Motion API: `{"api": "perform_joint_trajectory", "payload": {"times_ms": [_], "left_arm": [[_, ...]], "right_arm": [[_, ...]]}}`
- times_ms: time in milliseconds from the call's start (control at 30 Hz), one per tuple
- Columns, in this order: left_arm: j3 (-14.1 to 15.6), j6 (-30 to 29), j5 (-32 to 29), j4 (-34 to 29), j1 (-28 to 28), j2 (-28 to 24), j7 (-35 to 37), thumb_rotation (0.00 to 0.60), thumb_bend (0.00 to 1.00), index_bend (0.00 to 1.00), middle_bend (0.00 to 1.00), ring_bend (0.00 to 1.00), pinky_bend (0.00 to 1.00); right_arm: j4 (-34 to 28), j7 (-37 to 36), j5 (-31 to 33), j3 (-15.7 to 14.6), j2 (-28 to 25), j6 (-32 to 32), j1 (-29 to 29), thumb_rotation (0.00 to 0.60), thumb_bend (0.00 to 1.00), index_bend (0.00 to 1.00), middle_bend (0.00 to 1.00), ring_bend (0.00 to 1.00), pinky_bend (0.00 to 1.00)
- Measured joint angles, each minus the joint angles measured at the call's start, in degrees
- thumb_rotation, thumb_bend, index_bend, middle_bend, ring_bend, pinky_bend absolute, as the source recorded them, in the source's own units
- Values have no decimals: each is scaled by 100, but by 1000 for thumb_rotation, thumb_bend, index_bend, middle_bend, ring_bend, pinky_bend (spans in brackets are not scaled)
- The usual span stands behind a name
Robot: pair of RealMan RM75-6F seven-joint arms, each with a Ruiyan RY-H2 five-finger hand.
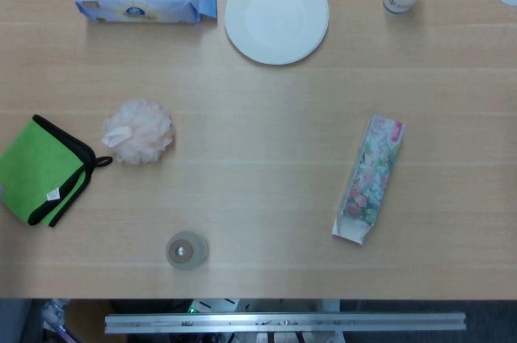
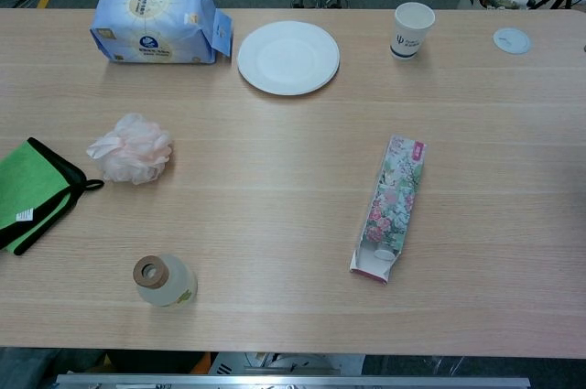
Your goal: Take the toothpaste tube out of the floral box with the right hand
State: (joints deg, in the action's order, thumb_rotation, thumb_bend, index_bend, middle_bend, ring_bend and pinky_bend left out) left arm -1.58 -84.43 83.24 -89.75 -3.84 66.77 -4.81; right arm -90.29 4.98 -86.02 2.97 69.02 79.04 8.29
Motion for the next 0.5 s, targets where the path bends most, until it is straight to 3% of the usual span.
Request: {"api": "perform_joint_trajectory", "payload": {"times_ms": [500], "left_arm": [[20,-75,-21,67,101,21,88,600,10,423,380,344,569]], "right_arm": [[358,-103,-4,55,530,-599,489,600,46,176,422,293,421]]}}
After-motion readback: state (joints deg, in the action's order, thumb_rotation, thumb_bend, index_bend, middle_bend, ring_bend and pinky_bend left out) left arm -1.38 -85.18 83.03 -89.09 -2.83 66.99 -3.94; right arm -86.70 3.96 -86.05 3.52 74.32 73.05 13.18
